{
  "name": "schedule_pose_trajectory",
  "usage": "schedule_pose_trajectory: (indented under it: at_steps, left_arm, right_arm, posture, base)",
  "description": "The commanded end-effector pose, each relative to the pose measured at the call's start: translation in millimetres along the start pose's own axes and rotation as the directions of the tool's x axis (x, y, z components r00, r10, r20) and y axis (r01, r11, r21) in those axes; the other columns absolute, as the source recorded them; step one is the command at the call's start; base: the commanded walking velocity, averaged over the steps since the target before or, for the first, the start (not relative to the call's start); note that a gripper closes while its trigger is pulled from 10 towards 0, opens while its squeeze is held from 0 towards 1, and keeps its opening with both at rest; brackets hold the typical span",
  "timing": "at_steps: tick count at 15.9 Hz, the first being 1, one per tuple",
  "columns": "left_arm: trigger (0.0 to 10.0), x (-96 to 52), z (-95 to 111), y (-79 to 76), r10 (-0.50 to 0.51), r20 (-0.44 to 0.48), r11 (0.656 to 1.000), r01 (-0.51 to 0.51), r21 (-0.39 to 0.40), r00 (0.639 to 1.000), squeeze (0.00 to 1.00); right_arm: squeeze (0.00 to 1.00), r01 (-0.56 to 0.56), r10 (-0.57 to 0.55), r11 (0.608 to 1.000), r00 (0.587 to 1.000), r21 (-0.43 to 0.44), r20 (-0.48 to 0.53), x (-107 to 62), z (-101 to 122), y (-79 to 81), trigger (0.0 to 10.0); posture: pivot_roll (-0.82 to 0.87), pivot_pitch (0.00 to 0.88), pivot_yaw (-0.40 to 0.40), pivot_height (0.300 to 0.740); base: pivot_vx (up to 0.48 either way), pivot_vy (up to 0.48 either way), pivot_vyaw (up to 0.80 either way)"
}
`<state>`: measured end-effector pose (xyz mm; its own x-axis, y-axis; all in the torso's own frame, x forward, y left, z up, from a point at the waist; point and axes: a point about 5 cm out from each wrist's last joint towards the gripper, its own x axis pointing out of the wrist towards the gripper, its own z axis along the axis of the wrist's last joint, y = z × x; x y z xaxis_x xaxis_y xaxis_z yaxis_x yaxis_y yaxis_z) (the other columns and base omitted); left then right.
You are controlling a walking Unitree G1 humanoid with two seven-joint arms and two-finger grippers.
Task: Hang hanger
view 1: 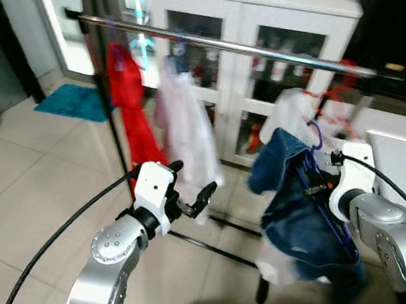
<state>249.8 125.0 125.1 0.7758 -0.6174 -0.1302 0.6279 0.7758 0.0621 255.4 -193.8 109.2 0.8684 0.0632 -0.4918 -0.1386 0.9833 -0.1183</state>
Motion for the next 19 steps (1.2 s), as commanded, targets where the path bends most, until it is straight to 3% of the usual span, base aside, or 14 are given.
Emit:
schedule_pose_trajectory:
  at_steps: [1, 3, 6, 9, 11, 16, 19]
  left_arm:
    - [10.0, -1.0, 4, 0.0, -0.002, 0.015, 1.000, 0.002, 0.008, 1.000, 0.00]
    - [10.0, -1.1, 4, -0.2, 0.002, 0.014, 1.000, -0.002, 0.009, 1.000, 0.00]
    - [10.0, 0.6, 5, -0.3, 0.013, 0.000, 0.997, -0.013, 0.081, 1.000, 0.00]
    - [10.0, -0.5, 4, 0.5, 0.017, 0.000, 0.998, -0.017, 0.058, 1.000, 0.00]
    - [10.0, 0.6, 2, -1.1, 0.002, -0.009, 1.000, -0.002, 0.007, 1.000, 0.00]
    - [10.0, 1.9, 4, 1.3, -0.005, 0.001, 1.000, 0.005, 0.026, 1.000, 0.00]
    - [10.0, 8.6, 8, 7.0, 0.002, 0.010, 0.999, -0.003, 0.039, 1.000, 0.00]
  right_arm:
    - [0.00, -0.011, 0.012, 1.000, 0.999, -0.014, 0.050, -2.3, 12, -1.0, 10.0]
    - [0.00, -0.017, 0.018, 1.000, 0.999, -0.026, 0.047, -0.3, 13, -1.0, 10.0]
    - [0.00, -0.013, 0.014, 0.999, 0.999, -0.034, 0.045, 0.1, 14, -4.4, 10.0]
    - [0.00, -0.007, 0.009, 0.999, 0.999, -0.034, 0.040, -0.6, 13, -5.6, 10.0]
    - [0.00, -0.008, 0.009, 1.000, 0.999, -0.029, 0.039, -0.7, 12, -4.7, 10.0]
    - [0.00, -0.045, 0.048, 0.998, 0.997, -0.044, 0.060, 0.3, 16, -1.1, 10.0]
    - [0.00, -0.106, 0.114, 0.991, 0.989, -0.086, 0.093, 2.6, 25, 2.7, 10.0]
  posture:
    - [-0.04, 0.000, -0.132, 0.740]
    - [-0.04, 0.000, -0.136, 0.740]
    - [-0.04, 0.000, -0.135, 0.740]
    - [-0.04, 0.000, -0.130, 0.740]
    - [-0.04, 0.000, -0.126, 0.740]
    - [-0.04, 0.000, -0.115, 0.740]
    - [-0.04, 0.000, -0.115, 0.740]
  base:
    - [0.000, 0.480, 0.00]
    - [0.000, 0.480, 0.00]
    - [0.000, -0.320, 0.00]
    - [0.000, -0.480, 0.00]
    - [0.000, 0.000, 0.00]
    - [0.000, 0.465, 0.00]
    - [0.000, 0.000, 0.00]
